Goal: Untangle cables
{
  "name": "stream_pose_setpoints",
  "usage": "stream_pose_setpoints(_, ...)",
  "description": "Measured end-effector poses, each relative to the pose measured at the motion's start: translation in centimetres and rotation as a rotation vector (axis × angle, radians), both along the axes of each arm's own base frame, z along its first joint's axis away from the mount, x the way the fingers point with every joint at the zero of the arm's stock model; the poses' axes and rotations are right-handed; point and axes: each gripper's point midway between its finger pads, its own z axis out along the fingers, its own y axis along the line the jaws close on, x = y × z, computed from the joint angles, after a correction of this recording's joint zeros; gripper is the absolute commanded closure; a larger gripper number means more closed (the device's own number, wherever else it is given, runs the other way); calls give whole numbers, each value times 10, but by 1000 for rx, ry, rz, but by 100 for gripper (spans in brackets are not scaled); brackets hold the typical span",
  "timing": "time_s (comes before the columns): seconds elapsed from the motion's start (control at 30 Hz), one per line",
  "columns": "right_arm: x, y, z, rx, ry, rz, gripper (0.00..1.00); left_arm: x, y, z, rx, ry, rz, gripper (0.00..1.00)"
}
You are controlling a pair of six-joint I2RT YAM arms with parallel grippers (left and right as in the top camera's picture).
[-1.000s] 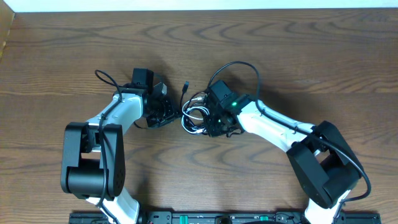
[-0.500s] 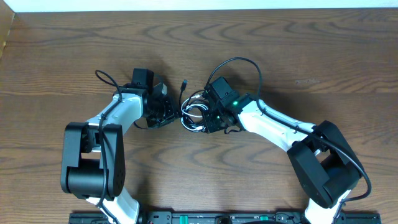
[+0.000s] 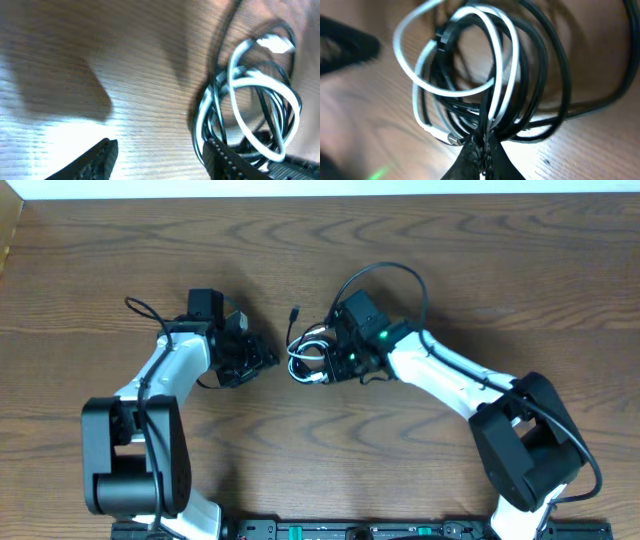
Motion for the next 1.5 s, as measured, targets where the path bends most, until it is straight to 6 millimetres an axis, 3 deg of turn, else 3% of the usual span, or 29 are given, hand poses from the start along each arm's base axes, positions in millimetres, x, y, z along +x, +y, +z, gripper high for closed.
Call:
stream_pose_setpoints(0.57,19,18,32,229,64,-56,99,-3,-9,4,-46,-6,-37,41)
stream_pose_setpoints(0.97,14,18,31,228,95,-64,99,0,-26,-2,-23,-25,-35,42)
stream_pose_setpoints(1.13,4,13,24,180,131,-70,99,-2,-33,-7,37,-21,-35,61)
stream_pose_setpoints(1.5,-3,-3,9,68,144,-104,99,-1,-34,-15,139,-26,-22,61)
